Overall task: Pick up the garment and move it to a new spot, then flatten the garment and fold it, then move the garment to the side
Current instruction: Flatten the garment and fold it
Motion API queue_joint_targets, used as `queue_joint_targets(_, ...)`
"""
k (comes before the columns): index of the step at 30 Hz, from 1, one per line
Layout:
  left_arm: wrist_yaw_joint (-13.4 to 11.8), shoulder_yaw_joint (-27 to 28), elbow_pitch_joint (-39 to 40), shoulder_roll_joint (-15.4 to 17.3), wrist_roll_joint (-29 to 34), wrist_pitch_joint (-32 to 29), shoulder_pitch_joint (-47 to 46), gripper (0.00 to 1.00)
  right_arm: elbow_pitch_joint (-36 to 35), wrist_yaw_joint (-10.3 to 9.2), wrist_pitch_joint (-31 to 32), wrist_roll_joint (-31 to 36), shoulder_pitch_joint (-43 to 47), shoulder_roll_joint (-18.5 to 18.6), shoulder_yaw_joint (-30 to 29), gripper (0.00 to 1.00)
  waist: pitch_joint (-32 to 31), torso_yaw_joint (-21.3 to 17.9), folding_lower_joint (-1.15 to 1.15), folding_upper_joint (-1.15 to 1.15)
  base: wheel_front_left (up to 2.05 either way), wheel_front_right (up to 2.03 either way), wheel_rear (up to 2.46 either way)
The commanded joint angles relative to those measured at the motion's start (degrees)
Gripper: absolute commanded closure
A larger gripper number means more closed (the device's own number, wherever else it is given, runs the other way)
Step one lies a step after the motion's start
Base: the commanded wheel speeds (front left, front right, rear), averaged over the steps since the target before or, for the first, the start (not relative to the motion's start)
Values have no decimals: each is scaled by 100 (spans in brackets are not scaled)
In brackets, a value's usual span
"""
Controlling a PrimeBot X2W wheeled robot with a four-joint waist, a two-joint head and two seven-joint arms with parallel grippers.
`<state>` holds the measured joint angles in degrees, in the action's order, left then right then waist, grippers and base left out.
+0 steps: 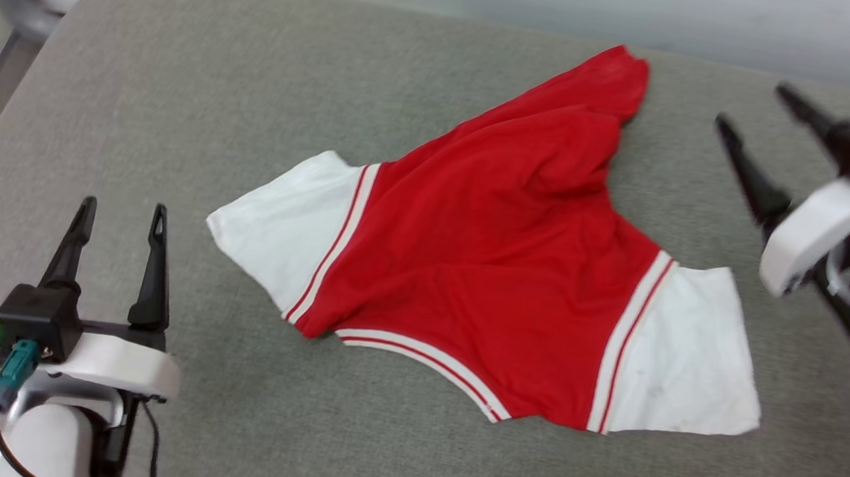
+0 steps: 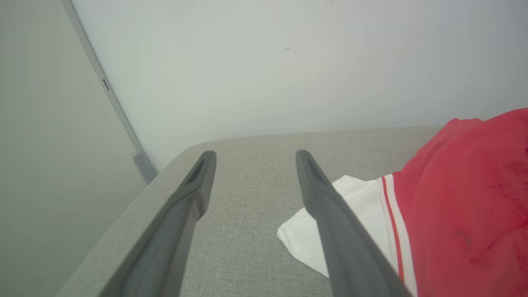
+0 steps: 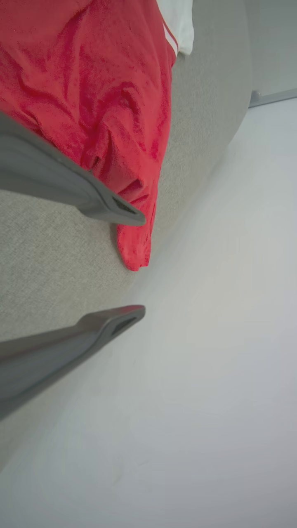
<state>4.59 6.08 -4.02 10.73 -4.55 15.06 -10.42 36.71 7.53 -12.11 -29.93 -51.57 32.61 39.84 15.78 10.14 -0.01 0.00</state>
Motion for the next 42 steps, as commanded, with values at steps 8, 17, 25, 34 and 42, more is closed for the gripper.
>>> queue_joint_targets(8,245,-256,-329,791,-333,-1042,-364,0,-1472,-9,33,1257,2268,-590,-1766,0,-498,-561,1,0,0,0,0)
queue_joint_targets(17,281,-988,-286,1857,-2010,-3443,-927,0,-3363,-9,767,2121,4113,-1233,-3045,0,-507,-819,1,0,0,0,0)
queue_joint_targets(25,283,-1759,-429,2826,-3073,-5338,-1343,0,-4054,-9,1128,2244,4488,-1422,-3271,0,-249,-1023,1,0,0,0,0)
queue_joint_targets(34,283,-2314,-1147,3162,-3390,-5644,-1740,0,-4258,-9,1172,2278,4325,-1436,-3284,0,196,-1246,1,0,0,0,0)
queue_joint_targets(42,283,-2665,-1999,3051,-3906,-5689,-1897,0,-4224,-9,1119,2286,4175,-1381,-3282,0,516,-1348,1,0,0,0,0)
